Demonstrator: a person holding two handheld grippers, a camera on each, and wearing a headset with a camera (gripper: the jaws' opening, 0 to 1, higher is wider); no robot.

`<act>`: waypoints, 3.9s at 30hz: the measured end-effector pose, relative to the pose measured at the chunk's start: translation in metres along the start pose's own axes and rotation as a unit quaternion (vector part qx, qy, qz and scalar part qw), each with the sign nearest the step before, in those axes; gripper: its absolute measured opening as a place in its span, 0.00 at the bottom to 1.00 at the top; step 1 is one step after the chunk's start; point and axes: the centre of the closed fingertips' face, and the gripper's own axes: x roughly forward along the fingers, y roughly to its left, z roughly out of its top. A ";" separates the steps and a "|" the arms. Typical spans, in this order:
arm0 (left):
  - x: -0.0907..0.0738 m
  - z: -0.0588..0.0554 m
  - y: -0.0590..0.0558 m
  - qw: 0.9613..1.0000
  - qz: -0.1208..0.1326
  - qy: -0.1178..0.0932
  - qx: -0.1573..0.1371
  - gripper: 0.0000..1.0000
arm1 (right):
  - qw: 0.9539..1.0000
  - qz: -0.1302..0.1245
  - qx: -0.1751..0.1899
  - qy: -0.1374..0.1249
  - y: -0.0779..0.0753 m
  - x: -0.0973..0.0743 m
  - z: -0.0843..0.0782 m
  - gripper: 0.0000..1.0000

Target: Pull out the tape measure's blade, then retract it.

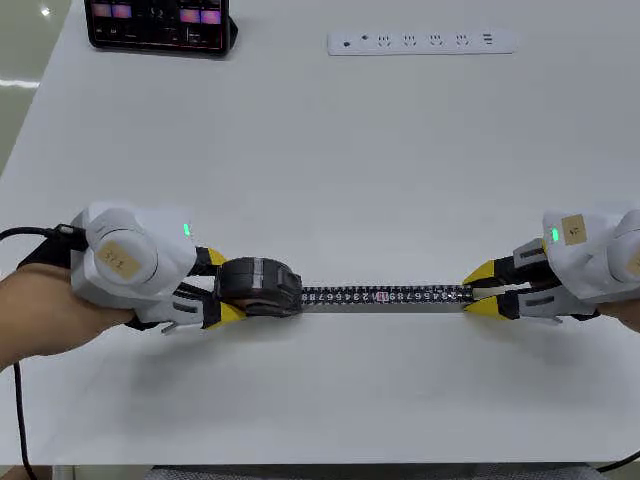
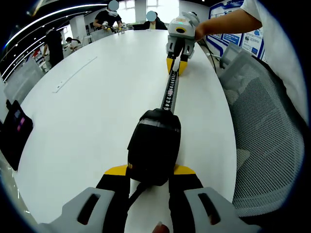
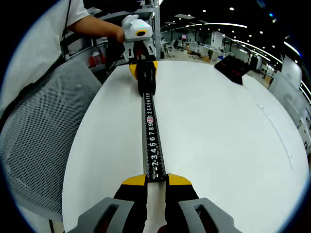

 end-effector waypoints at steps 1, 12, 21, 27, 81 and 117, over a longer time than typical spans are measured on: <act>0.000 0.000 0.000 1.000 0.000 0.000 0.000 0.25 | 1.000 0.000 0.000 0.001 0.000 0.000 0.000 0.09; 0.000 0.000 0.000 1.000 0.000 0.000 0.000 0.25 | 1.000 0.003 -0.006 0.015 -0.001 -0.006 -0.007 0.09; 0.000 0.000 0.000 1.000 0.000 0.000 0.001 0.25 | 1.000 0.006 -0.005 0.023 0.000 -0.009 -0.013 0.09; 0.000 -0.001 0.000 1.000 0.000 0.000 0.002 0.25 | 1.000 0.002 -0.002 0.028 -0.001 -0.013 -0.017 0.09; 0.001 0.004 -0.001 1.000 0.007 -0.011 -0.009 0.27 | 0.996 -0.001 0.040 0.080 -0.003 -0.029 -0.037 0.12; -0.007 0.011 -0.001 0.997 0.021 -0.034 -0.065 0.47 | 0.989 -0.028 0.148 -0.003 0.003 -0.034 -0.017 0.34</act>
